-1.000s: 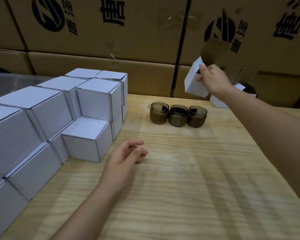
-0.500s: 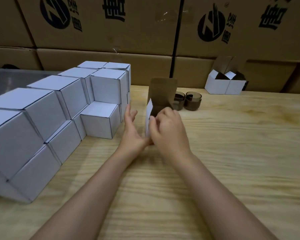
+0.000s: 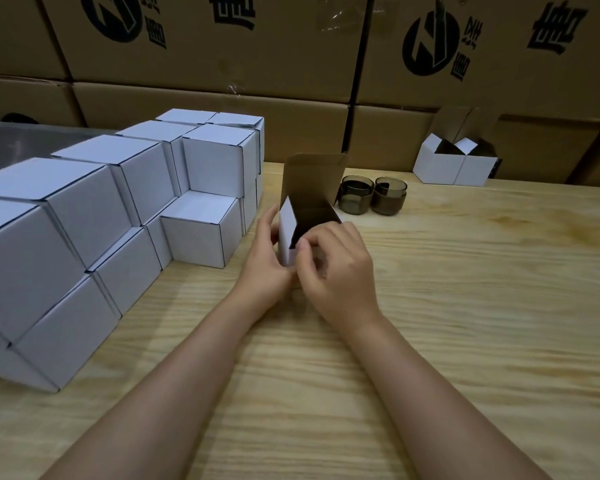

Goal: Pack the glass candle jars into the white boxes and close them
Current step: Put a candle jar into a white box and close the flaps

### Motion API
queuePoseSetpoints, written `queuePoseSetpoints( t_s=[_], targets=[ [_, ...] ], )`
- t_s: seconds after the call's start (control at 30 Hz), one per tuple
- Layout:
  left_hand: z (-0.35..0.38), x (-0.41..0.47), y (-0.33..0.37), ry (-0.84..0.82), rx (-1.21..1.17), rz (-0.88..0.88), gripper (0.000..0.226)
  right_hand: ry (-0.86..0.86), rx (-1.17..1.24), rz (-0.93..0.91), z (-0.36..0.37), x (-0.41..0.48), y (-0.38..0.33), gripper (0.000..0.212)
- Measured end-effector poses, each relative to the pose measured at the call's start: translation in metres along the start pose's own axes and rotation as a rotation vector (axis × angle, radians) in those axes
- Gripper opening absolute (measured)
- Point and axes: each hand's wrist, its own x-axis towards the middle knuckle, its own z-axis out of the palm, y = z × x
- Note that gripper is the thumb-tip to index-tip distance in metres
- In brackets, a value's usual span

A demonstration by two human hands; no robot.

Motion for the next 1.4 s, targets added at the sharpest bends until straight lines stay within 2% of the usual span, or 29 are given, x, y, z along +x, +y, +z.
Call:
queuePoseSetpoints(
  t_s=[0.07, 0.13, 0.2, 0.27, 0.37, 0.57, 0.67, 0.73, 0.93, 1.07, 1.13, 1.27, 1.4],
  targets=[
    [0.0, 0.0, 0.001, -0.016, -0.046, -0.017, 0.098, 0.1, 0.035, 0.08, -0.002, 0.004, 0.003, 0.017],
    [0.0, 0.0, 0.002, -0.048, -0.08, -0.032, 0.094, 0.164, 0.116, 0.28, -0.006, 0.009, 0.008, 0.02],
    [0.001, -0.001, 0.003, -0.112, -0.097, -0.058, 0.089, 0.107, 0.255, 0.506, -0.009, 0.013, 0.015, 0.02],
    [0.001, -0.003, 0.003, -0.165, -0.084, -0.069, 0.085, 0.019, 0.406, 0.655, -0.01, 0.017, 0.021, 0.023],
    [0.001, -0.003, 0.004, -0.178, -0.092, -0.087, 0.084, 0.028, 0.524, 0.696, -0.01, 0.021, 0.023, 0.018],
    [-0.001, -0.003, 0.005, -0.18, -0.079, -0.11, 0.095, 0.125, 0.618, 0.703, -0.007, 0.02, 0.029, 0.034],
    [-0.002, -0.003, 0.007, -0.172, -0.1, -0.113, 0.1, 0.204, 0.781, 0.864, -0.01, 0.022, 0.039, 0.042],
    [-0.003, -0.003, 0.007, -0.166, -0.109, -0.119, 0.099, 0.173, 0.891, 0.939, -0.015, 0.02, 0.045, 0.043],
    [-0.004, -0.003, 0.004, -0.192, -0.181, -0.085, 0.077, -0.066, 0.887, 0.906, -0.021, 0.016, 0.05, 0.056],
    [0.003, -0.003, 0.017, -0.077, -0.254, -0.161, 0.066, -0.121, 0.855, 0.89, -0.019, 0.014, 0.049, 0.056],
    [0.012, -0.004, 0.025, 0.054, -0.144, -0.193, 0.062, -0.133, 0.846, 0.87, -0.017, 0.014, 0.048, 0.057],
    [0.024, -0.011, 0.031, 0.307, 0.081, -0.095, 0.057, -0.127, 0.816, 0.834, -0.014, 0.011, 0.049, 0.057],
    [0.019, -0.01, 0.032, 0.411, 0.255, -0.023, 0.056, -0.128, 0.776, 0.792, -0.012, 0.011, 0.05, 0.047]
  ],
)
